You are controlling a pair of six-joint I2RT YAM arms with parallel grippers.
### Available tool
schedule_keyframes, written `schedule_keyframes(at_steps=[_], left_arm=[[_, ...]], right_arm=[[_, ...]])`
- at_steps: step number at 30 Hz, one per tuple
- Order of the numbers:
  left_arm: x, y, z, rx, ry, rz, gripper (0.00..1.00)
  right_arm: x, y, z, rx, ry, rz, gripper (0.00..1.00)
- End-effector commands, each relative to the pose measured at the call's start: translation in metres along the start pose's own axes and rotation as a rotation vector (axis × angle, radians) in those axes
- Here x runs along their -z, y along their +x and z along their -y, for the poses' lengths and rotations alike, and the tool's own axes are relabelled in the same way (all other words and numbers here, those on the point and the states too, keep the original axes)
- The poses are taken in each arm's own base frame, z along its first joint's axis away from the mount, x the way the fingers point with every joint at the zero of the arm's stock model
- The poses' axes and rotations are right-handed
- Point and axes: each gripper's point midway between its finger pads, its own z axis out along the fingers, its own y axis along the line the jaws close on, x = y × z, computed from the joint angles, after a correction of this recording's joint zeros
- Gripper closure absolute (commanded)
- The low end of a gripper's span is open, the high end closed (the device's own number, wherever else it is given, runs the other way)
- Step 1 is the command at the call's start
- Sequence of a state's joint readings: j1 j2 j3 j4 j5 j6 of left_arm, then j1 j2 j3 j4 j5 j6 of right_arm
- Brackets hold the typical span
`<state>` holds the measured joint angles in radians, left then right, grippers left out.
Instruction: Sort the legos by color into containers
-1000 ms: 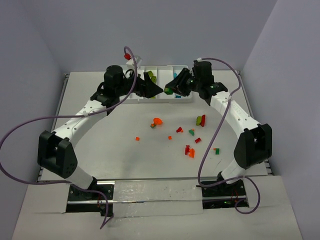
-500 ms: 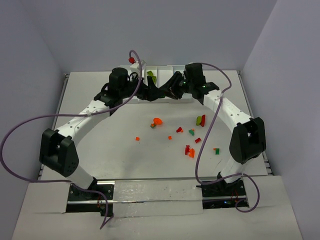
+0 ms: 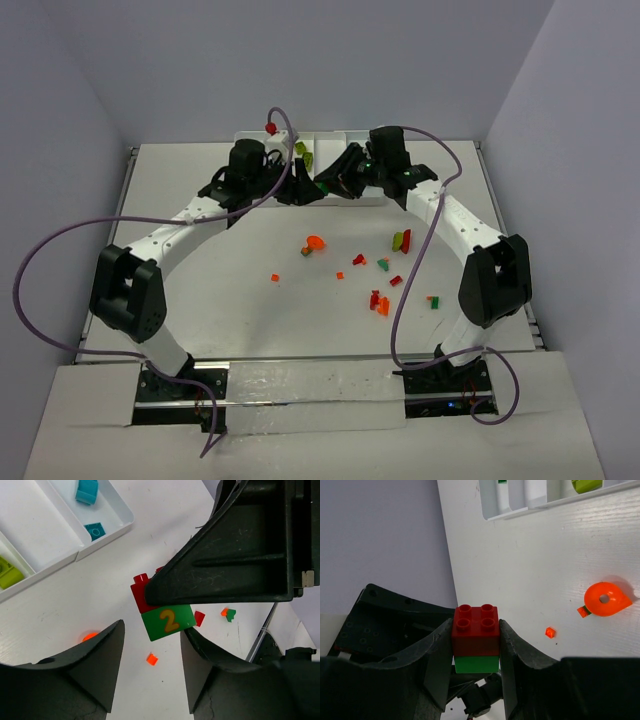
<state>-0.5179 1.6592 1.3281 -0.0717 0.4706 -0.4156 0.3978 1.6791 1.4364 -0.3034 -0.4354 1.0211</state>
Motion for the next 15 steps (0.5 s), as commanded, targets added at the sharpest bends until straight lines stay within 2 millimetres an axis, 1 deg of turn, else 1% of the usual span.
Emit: schedule_keyframes(at_steps=[1,3,4,7,9,12,15], left_arm=[[0.004,-0.028,0.011,-0.009,0.014,0.063,0.53],[0.005,-0.029,0.009,0.005,0.013,0.065,0.52],[0.005,-0.028,0.011,0.014,0.028,0.062,0.47],[0.006,-0.028,0.018,0.025,0.075,0.057,0.27],[0.008,-0.03,0.023,0.023,0.094,0.064,0.2],[0.008,-0.031,0.024,0.027,0.095,0.068,0.17],[0.009,-0.033,0.019,0.03,0.067,0.078,0.2]], right_arm=[[0.011,-0.008,-0.028,0.034,-0.058,0.043,1.0],[0.011,-0.009,-0.027,0.035,-0.051,0.053,1.0],[0.011,-0.01,-0.026,0.034,-0.044,0.056,1.0],[0.01,-0.012,-0.022,0.032,-0.026,0.068,1.0],[0.01,-0.012,-0.02,0.03,-0.021,0.071,1.0],[0.009,-0.013,-0.02,0.028,-0.019,0.07,1.0],[0.009,-0.01,-0.023,0.031,-0.023,0.068,1.0]])
